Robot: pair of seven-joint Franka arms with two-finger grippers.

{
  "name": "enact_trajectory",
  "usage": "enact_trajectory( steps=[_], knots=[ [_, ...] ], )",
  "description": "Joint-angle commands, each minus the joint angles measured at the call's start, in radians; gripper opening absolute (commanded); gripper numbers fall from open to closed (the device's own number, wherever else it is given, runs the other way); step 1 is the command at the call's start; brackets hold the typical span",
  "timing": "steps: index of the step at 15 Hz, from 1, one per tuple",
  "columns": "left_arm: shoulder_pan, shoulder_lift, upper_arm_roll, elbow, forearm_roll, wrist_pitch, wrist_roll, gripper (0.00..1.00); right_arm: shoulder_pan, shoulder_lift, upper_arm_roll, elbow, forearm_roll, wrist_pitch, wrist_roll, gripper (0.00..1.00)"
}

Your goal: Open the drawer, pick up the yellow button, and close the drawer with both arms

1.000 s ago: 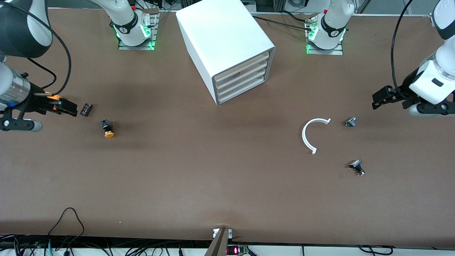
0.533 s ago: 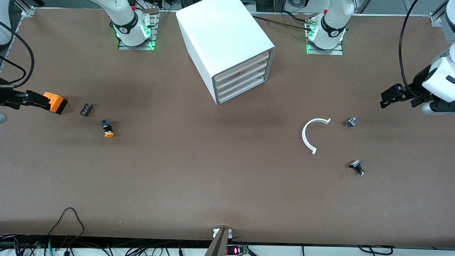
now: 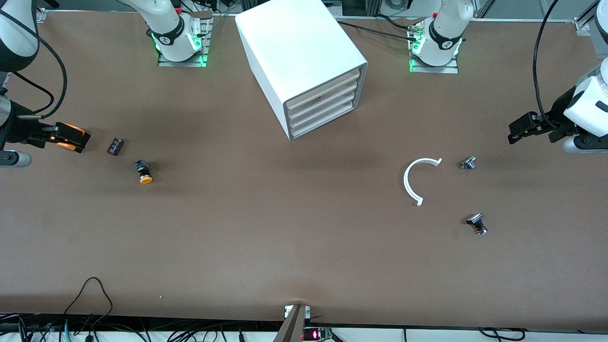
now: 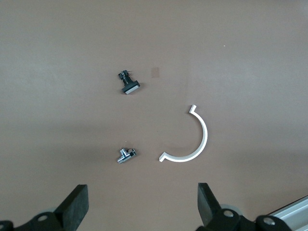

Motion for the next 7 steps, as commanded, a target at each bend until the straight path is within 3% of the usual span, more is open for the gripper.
enact_trajectory(
  steps=[1, 2, 3, 7],
  knots=[
    [0.001, 0.013, 0.000, 0.029, 0.017, -0.025, 0.013, 1.00, -0.163, -0.020, 0.170, -0.017, 0.008, 0.010, 0.021, 1.00],
    [0.001, 0.013, 0.000, 0.029, 0.017, -0.026, 0.013, 1.00, -0.246, -0.019, 0.276, -0.015, -0.006, 0.010, 0.024, 1.00],
    [0.001, 0.013, 0.001, 0.029, 0.015, -0.026, 0.013, 1.00, -0.262, -0.019, 0.303, -0.017, -0.009, 0.012, 0.042, 1.00],
    [0.001, 0.014, 0.001, 0.029, 0.012, -0.019, 0.021, 1.00, -0.263, -0.016, 0.303, -0.007, -0.007, 0.007, 0.062, 1.00]
  ],
)
